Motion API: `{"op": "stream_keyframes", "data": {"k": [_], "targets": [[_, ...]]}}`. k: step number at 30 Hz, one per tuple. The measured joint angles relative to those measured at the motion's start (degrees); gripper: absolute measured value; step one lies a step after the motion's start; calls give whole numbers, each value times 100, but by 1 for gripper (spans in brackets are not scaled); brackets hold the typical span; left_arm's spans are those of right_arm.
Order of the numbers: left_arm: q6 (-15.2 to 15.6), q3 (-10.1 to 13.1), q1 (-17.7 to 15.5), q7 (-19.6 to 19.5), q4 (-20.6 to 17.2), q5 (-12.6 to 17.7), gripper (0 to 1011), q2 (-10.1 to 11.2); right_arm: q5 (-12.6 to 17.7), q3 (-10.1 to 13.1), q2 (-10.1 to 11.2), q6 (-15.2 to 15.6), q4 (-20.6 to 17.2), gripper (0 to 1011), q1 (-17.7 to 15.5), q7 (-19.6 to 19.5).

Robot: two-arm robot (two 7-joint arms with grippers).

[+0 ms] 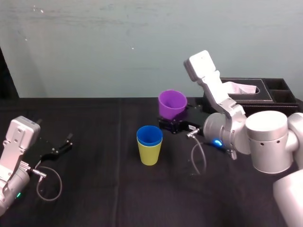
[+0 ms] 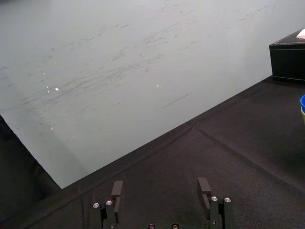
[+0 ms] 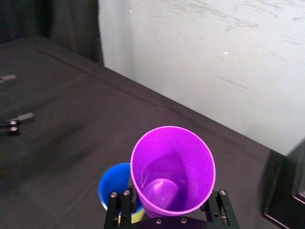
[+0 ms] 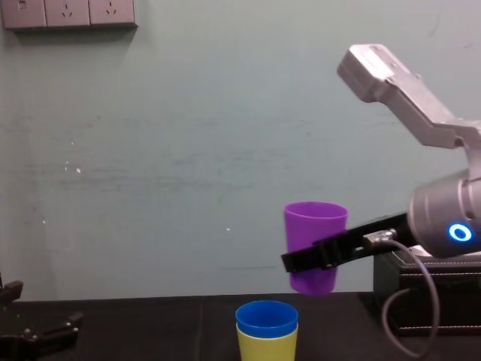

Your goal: Stack the three plastic cups sequentially using one hand.

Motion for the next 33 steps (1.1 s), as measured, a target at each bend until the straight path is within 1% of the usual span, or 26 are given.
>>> {"op": "stream_keyframes", "data": {"k": [5, 10, 18, 25, 33], "targets": [[0, 0, 0, 0, 0, 0, 1000, 0, 100, -118, -52, 23, 133, 704, 137, 59], [0, 0, 0, 0, 0, 0, 1000, 0, 135, -232, -81, 16, 265, 704, 256, 61], [0, 0, 0, 0, 0, 0, 1000, 0, 192, -448, -109, -87, 462, 704, 398, 57], [0, 0, 0, 0, 0, 0, 1000, 0, 192, -592, -112, -167, 605, 704, 464, 19], [0, 0, 0, 0, 0, 0, 1000, 0, 204, -680, -144, -230, 746, 704, 498, -27]]}}
